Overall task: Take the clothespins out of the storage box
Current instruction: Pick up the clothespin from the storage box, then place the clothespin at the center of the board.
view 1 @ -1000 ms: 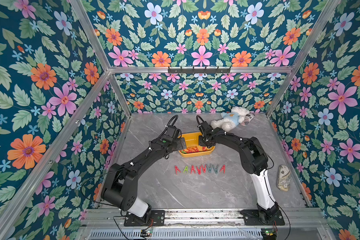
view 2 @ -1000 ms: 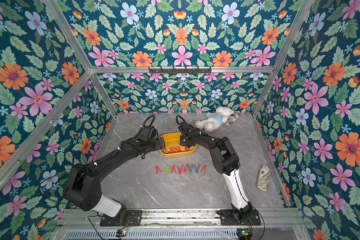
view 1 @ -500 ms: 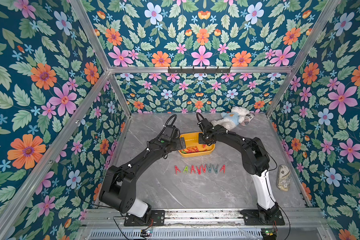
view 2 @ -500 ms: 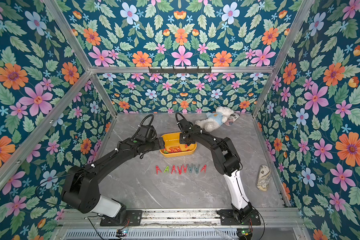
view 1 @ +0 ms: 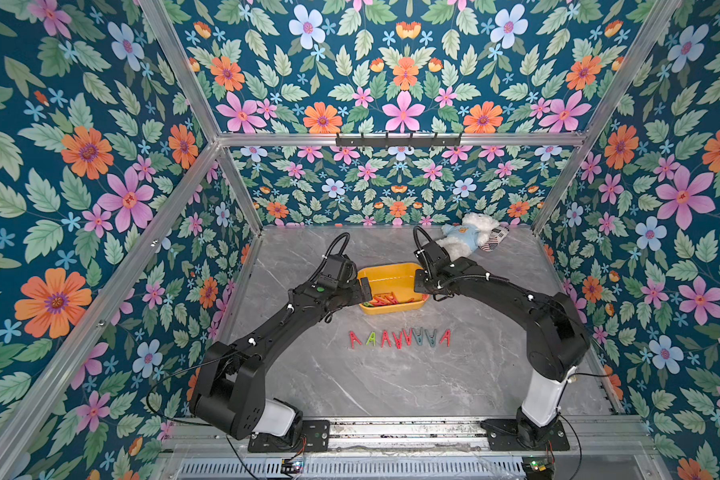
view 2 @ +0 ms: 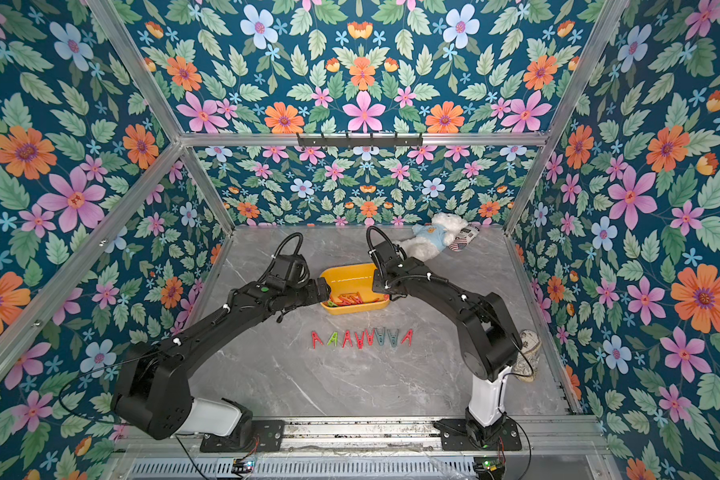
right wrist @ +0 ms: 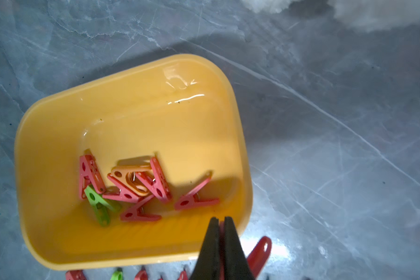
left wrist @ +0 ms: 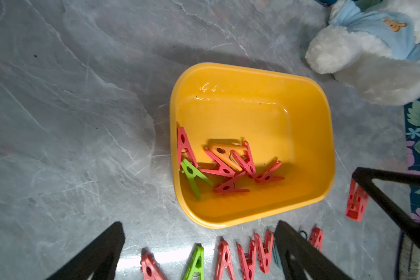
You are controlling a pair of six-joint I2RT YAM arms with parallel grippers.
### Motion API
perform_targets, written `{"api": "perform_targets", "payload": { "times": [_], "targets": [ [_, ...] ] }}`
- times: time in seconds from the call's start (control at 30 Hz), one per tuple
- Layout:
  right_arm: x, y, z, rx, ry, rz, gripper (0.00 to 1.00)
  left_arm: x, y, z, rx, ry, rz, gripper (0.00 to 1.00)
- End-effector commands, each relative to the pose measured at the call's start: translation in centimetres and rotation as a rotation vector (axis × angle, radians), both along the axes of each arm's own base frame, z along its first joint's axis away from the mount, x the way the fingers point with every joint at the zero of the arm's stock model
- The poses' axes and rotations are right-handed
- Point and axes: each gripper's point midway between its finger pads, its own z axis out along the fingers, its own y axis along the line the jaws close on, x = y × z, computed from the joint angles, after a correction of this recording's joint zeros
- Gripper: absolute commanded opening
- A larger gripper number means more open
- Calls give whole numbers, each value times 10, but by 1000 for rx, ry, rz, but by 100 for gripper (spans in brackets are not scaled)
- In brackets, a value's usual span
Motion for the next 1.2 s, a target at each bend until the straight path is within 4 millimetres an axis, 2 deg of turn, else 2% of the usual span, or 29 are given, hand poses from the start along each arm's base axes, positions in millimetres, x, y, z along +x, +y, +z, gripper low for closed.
{"api": "perform_targets", "payload": {
  "times": [0.0, 0.03, 0.07, 0.23, 0.43, 0.57, 0.83, 1.0, 1.17],
  "targets": [
    [-16, -10, -2, 32, -10, -26, 5, 0, -19, 11, -71, -28, -67, 100],
    [-24, -16, -8, 28, 2, -28, 5, -1, -23, 11, -77, -31, -79, 100],
    [-30, -20, -1, 42, -14, -27, 5, -2, -26, 12, -79, -31, -88, 100],
    [-61, -47, -19, 17, 0, -44, 5, -2, -38, 12, -82, -27, -109, 100],
    [-83, -72, -41, -31, 15, -65, 5, -2, -47, 13, -83, -25, -121, 100],
    [-90, -82, -51, -54, 23, -85, 5, -2, -49, 10, -78, -14, -116, 100],
    [-99, -88, -78, -93, 54, -58, 5, -2, -50, 8, -55, -6, -100, 100],
    [-100, -94, -85, -122, 52, -61, 6, -1, -47, 8, -36, -4, -86, 100],
    [-100, -98, -90, -143, 50, -69, 12, 1, -44, 7, -16, -2, -72, 100]
  ]
}}
